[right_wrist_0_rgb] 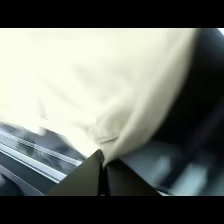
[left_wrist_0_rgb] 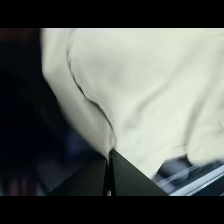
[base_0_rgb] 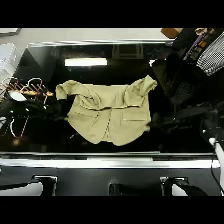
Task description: Fold the clothes and pants, and hang the long-sleeved shirts on hangers.
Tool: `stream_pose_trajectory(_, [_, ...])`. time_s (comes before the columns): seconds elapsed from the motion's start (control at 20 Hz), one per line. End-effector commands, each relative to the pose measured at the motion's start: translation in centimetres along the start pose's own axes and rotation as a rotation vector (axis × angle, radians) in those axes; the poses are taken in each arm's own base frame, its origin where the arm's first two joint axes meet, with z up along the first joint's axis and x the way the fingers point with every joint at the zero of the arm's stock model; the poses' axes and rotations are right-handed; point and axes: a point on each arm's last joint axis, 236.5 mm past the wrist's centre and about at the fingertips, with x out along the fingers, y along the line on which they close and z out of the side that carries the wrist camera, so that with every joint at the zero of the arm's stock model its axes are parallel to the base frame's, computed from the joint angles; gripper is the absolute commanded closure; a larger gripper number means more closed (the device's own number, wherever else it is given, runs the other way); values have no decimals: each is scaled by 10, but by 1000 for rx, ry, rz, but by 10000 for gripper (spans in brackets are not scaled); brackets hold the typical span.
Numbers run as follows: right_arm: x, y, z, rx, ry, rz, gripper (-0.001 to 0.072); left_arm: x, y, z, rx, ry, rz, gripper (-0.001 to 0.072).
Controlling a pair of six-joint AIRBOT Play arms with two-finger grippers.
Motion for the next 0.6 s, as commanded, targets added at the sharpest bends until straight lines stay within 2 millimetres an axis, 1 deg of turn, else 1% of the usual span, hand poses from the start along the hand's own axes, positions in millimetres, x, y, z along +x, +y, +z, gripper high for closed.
stream_pose_trajectory(0.0, [-94,127,50,-214,-282,162,683,-100,-89,56,189,-309,-50,685])
stream_pose_trajectory(0.05, [-133,168,59,-300,-380,191,683,-144,-123,69,267,-436,-53,686])
stream_pose_trajectory(0.1, [-176,213,61,-409,-484,220,683,-193,-161,74,361,-571,-55,686])
stream_pose_trajectory(0.15, [-220,256,53,-508,-581,251,683,-248,-202,70,461,-719,-59,685])
stream_pose_trajectory(0.2, [-260,294,38,-603,-668,280,682,-296,-238,58,548,-850,-61,685])
stream_pose_trajectory(0.25, [-301,331,14,-694,-760,313,682,-344,-272,36,634,-985,-58,685])
stream_pose_trajectory(0.3, [-336,361,-14,-772,-840,345,682,-386,-300,8,698,-1108,-56,685])
stream_pose_trajectory(0.35, [-369,387,-47,-837,-923,383,682,-420,-318,-19,730,-1212,-48,685])
stream_pose_trajectory(0.4, [-398,407,-76,-875,-1003,429,682,-448,-330,-44,738,-1307,-40,685])
stream_pose_trajectory(0.45, [-426,423,-104,-905,-1092,487,683,-474,-335,-70,726,-1400,-29,685])
stream_pose_trajectory(0.5, [-448,431,-122,-908,-1174,530,683,-491,-334,-89,702,-1468,-6,685])
stream_pose_trajectory(0.55, [-468,433,-131,-896,-1260,543,683,-506,-326,-103,663,-1524,34,685])
